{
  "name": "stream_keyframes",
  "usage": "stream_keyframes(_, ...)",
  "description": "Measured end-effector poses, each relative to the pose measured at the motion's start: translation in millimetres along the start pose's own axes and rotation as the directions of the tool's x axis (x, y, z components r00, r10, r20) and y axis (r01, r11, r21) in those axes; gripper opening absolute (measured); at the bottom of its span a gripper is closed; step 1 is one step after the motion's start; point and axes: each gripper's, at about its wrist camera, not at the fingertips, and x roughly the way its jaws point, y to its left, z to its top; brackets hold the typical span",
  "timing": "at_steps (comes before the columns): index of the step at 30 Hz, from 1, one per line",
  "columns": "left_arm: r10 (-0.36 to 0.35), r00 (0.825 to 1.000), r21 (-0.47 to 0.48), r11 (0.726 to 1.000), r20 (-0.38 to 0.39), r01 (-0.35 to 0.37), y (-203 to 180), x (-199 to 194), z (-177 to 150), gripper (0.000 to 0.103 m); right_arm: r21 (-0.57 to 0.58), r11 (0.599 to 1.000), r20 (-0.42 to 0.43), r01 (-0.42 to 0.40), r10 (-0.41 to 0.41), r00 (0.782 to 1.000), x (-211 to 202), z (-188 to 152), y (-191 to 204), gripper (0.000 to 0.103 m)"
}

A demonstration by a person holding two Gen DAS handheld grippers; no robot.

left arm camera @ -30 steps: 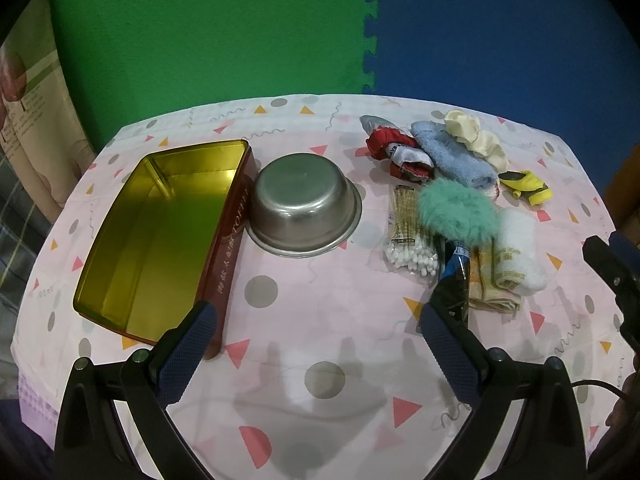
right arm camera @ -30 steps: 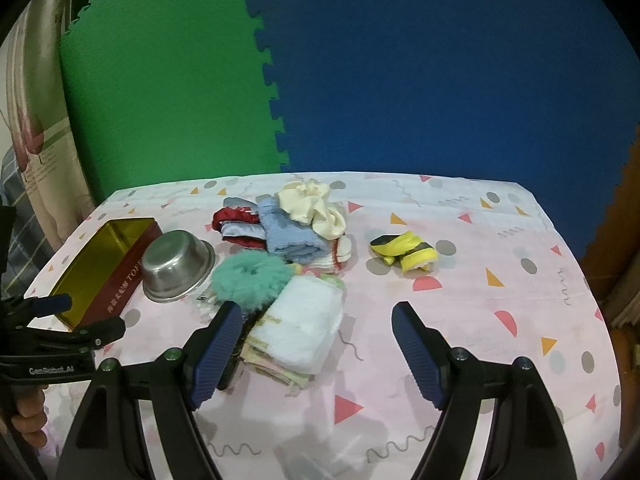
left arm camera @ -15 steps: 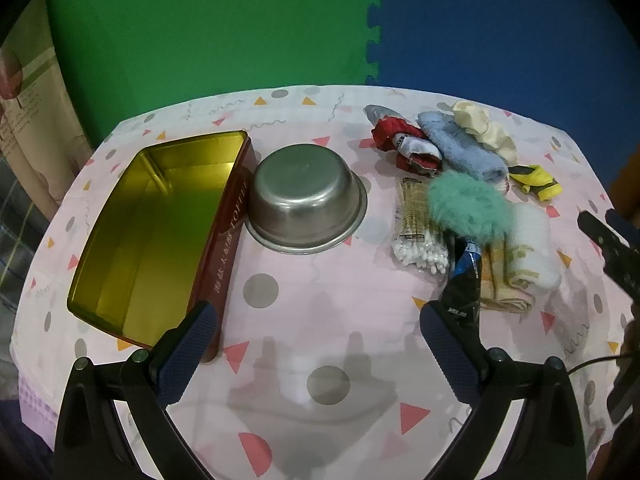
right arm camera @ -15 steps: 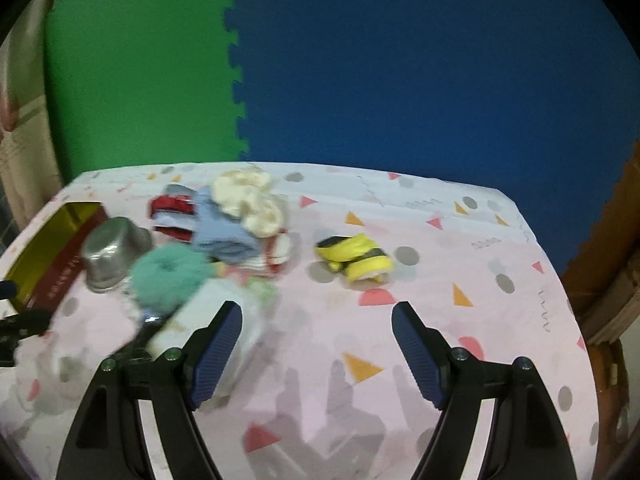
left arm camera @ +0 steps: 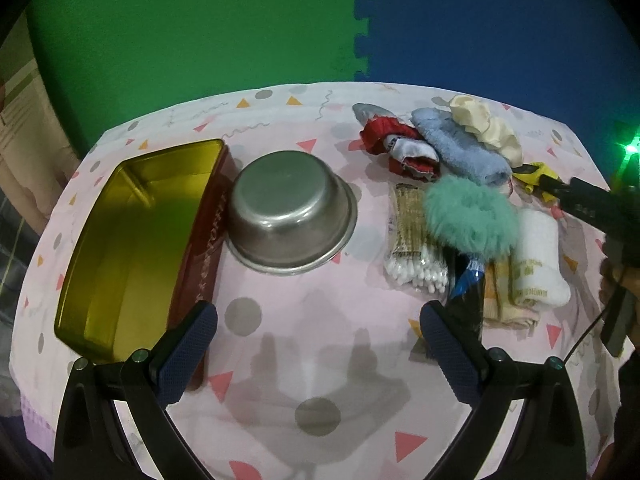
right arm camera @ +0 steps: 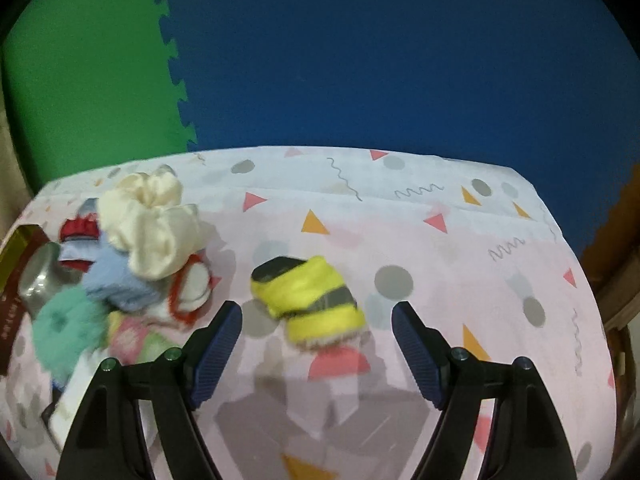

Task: Organize soft objects
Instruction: 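Grasp the yellow-black sock with the right gripper, then grasp the teal fluffy scrunchie with the left gripper while the right holds the sock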

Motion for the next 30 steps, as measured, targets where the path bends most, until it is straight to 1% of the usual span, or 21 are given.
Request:
stream_keyframes(4,-0.011,1.000,0.022,1.000,0.006,0.011,-5.3,3.4,6.5,0.101,-0.044,0.999,-0.032,0.004,-0.005,0.999,29.7,8.2,4.2,0.080)
stream_keyframes(7,-0.011,1.000,0.045,0.999,0.007,0.011,-11.8,6.8,11.9,0.101,-0.048,0.999,-0.044,-0.006,0.004,0.999,38.3,9.7,5.2,0.080)
stream_keyframes(11,-0.033,0.999,0.062,0.998,0.002,0.033,-20.5,11.2,17.3,0.101,-0.065,0.998,-0.070,-0.009,0.004,0.998,51.6,9.3,9.8,0.079)
stream_keyframes(12,-0.036,0.999,0.065,0.997,0.003,0.036,-21.9,11.8,18.0,0.101,-0.068,0.998,-0.074,-0.010,0.005,0.997,52.8,9.1,10.7,0.077)
stream_keyframes(13,-0.038,0.999,0.071,0.997,0.005,0.037,-24.1,12.7,18.9,0.101,-0.070,0.997,-0.071,-0.013,0.008,0.997,52.8,9.1,11.4,0.065)
stream_keyframes(14,-0.038,0.999,0.079,0.996,0.004,0.038,-27.1,14.2,19.8,0.101,-0.070,0.997,-0.069,-0.025,0.020,0.997,52.5,9.3,11.5,0.057)
stream_keyframes(18,-0.056,0.998,0.092,0.994,0.007,0.055,-34.7,16.3,22.4,0.101,-0.063,0.997,-0.070,-0.037,0.033,0.997,48.8,7.0,14.0,0.049)
stream_keyframes(19,-0.061,0.998,0.094,0.994,0.009,0.060,-36.5,16.3,22.9,0.101,-0.060,0.997,-0.069,-0.038,0.034,0.997,45.9,5.1,14.0,0.040)
stream_keyframes(20,-0.070,0.997,0.101,0.993,0.011,0.069,-38.9,16.8,23.5,0.101,-0.060,0.997,-0.069,-0.038,0.034,0.997,45.9,5.1,14.0,0.036)
stream_keyframes(24,-0.084,0.996,0.118,0.990,0.015,0.082,-46.0,19.9,25.4,0.101,-0.005,0.999,-0.066,-0.048,0.048,0.997,30.6,-7.2,7.0,0.036)
stream_keyframes(30,-0.113,0.994,0.110,0.988,0.008,0.111,-52.6,25.6,30.7,0.101,0.060,0.997,-0.058,-0.045,0.049,0.997,4.9,-32.6,-6.1,0.035)
